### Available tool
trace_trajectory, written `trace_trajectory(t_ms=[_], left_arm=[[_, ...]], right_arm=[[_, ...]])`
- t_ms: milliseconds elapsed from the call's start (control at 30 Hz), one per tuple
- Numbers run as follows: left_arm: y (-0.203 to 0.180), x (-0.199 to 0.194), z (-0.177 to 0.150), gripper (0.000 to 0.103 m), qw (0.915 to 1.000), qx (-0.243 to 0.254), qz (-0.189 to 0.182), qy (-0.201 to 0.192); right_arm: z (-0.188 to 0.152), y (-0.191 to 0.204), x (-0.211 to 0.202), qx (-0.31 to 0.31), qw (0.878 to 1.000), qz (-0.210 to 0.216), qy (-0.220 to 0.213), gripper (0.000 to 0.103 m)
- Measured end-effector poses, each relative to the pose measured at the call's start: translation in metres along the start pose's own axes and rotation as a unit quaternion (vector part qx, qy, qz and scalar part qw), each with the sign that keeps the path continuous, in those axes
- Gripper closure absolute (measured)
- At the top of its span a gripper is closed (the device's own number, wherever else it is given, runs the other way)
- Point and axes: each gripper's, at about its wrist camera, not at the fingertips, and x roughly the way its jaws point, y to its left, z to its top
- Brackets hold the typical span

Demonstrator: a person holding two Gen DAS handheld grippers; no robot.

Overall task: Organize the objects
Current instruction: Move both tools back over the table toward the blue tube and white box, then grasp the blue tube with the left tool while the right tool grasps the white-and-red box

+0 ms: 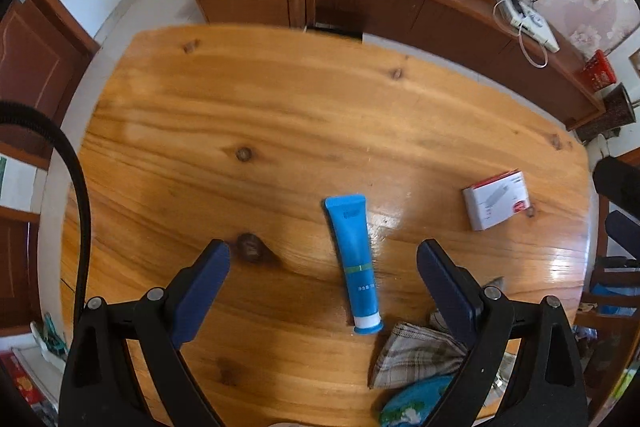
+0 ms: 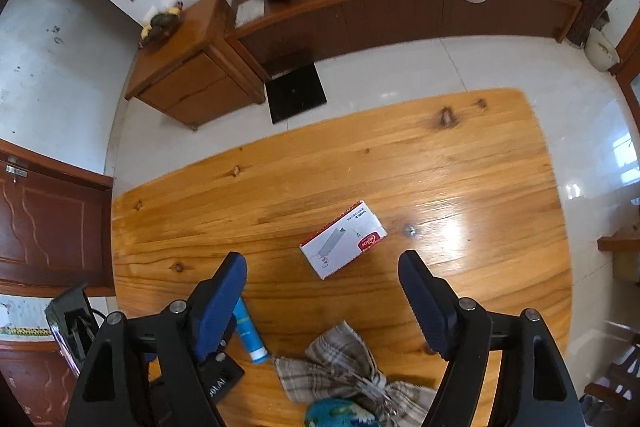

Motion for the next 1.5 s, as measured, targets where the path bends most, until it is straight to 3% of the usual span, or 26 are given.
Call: trace_trajectory(t_ms=[167,333,467,600,733,767,867,1000,1233,1400,1500], left_arm=[[0.002,0.022,-0.002,0.007,0.9995,-0.019,0.002,0.026],[0.004,0.027,-0.005,0.009,0.9994,-0.022,0.015,0.023],[0.009,0.03,-0.007,0.027,0.9988,-0.037,0.017,0.026],[0.013,0.032,-0.009,0.034,0.9984,-0.044,0.025,0.025],[0.013,0.031,-0.008,0.041,0.9975,-0.059,0.031,0.024],[0.014,0.031,-0.008,0.041,0.9944,-0.096,0.04,0.018],[0.014,0.03,-0.011,0.046,0.9939,-0.098,0.048,0.015],[0.014,0.027,-0.012,0.064,0.9933,-0.104,0.048,0.011],[0.021,0.026,-0.011,0.078,0.9923,-0.118,0.033,0.019],[0.026,0.022,-0.007,0.094,0.992,-0.125,0.011,0.014],[0.025,0.021,-0.005,0.097,0.9921,-0.124,0.007,0.011]], right_arm=[[0.004,-0.008,0.041,0.031,0.999,-0.001,0.033,0.024],[0.005,-0.008,0.065,0.047,0.998,-0.015,0.049,0.024],[0.004,-0.001,0.072,0.04,0.997,-0.032,0.049,0.024],[0.004,0.001,0.076,0.038,0.997,-0.051,0.049,0.027],[0.001,0.0,0.077,0.035,0.996,-0.07,0.049,0.042],[0.001,0.0,0.077,0.034,0.995,-0.074,0.05,0.048],[0.0,-0.001,0.075,0.025,0.995,-0.082,0.051,0.062],[0.0,-0.009,0.072,0.019,0.996,-0.078,0.046,0.064],[-0.004,-0.008,0.066,-0.01,0.997,-0.069,0.027,0.064],[-0.004,-0.004,0.063,-0.025,0.998,-0.051,0.024,0.064],[-0.006,-0.002,0.059,-0.038,0.998,-0.047,0.02,0.064]])
